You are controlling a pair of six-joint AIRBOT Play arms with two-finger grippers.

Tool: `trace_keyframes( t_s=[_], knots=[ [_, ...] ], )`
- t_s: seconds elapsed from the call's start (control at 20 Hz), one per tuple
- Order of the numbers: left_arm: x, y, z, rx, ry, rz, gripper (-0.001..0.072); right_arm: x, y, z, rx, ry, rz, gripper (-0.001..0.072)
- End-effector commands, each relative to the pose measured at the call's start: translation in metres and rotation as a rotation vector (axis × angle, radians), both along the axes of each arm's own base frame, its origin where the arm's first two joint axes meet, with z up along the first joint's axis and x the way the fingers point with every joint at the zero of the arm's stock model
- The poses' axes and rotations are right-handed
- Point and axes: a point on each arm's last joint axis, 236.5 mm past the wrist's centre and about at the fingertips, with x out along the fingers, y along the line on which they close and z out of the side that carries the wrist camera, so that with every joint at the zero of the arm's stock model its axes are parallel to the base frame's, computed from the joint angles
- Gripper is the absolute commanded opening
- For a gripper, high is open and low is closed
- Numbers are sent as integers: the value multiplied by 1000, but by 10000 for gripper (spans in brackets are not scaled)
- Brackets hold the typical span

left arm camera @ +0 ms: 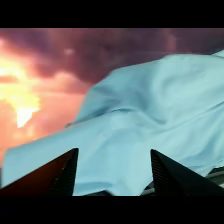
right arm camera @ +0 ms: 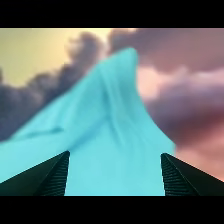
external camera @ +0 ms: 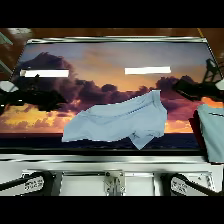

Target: Fold the shirts.

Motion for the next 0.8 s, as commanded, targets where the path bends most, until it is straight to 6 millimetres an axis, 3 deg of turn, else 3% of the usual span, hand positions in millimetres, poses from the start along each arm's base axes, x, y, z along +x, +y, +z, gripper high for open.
trace_keyframes(
  t_s=[0.0,0.1,0.25,0.4,0.55,0.75],
  knots=[
    [-71,74,2,139,184,38,711,-96,-45,1,-40,264,38,677],
    [-103,77,-23,102,262,86,708,-108,-49,-5,67,266,-41,677],
    [-141,51,-71,5,350,67,708,-110,-22,-16,201,260,-20,677],
    [-147,28,-99,-83,341,97,708,-111,-7,-26,219,275,0,677],
    [-154,23,-123,-79,377,94,707,-108,10,-26,220,278,41,677],
    [-135,9,-132,-129,334,101,706,-105,14,-29,196,286,47,677]
  ],
)
